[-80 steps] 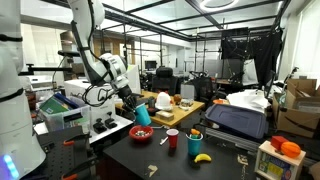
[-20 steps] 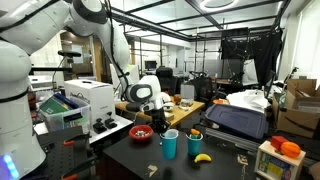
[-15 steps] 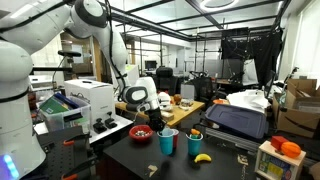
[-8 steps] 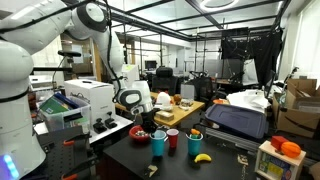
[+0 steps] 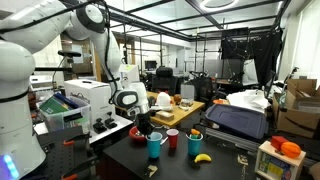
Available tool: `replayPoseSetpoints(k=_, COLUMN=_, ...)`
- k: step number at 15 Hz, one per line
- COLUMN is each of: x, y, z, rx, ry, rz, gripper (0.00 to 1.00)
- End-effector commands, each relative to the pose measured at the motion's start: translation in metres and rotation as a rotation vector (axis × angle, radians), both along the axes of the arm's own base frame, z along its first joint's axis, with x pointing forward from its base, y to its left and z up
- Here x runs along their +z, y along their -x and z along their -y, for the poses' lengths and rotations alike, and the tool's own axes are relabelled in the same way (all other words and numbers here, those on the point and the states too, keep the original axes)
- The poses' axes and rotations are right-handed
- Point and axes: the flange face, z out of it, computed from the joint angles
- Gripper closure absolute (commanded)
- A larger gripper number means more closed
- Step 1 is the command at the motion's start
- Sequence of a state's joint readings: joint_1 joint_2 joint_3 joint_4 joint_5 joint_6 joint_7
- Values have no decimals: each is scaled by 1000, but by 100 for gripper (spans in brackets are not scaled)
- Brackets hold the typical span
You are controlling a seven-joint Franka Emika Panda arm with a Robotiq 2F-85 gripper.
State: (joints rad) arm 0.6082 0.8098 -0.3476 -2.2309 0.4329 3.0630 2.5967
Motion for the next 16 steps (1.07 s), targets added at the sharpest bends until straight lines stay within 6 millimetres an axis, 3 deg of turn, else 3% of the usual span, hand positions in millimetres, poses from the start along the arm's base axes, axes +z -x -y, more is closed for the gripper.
replayPoseSetpoints(k=1, x=6, y=8, z=-3, rx=9, ry=8, rz=5, gripper=99)
replayPoseSetpoints(k=2, x=7, y=8, z=-4, rx=13, ry=11, rz=13, gripper=71)
replayPoseSetpoints(k=3, x=7, y=8, z=-6, rx=18, ry=14, rz=16, gripper=70)
replayPoseSetpoints(k=7, x=10, y=8, z=-8, rx=28, ry=27, rz=21, gripper=41)
replayPoseSetpoints(k=12, x=28, y=10, z=0, rx=92, ry=48, rz=-7, gripper=4)
replayPoseSetpoints(k=16, x=57, y=7, z=13, rx=167, ry=53, rz=3, gripper=0)
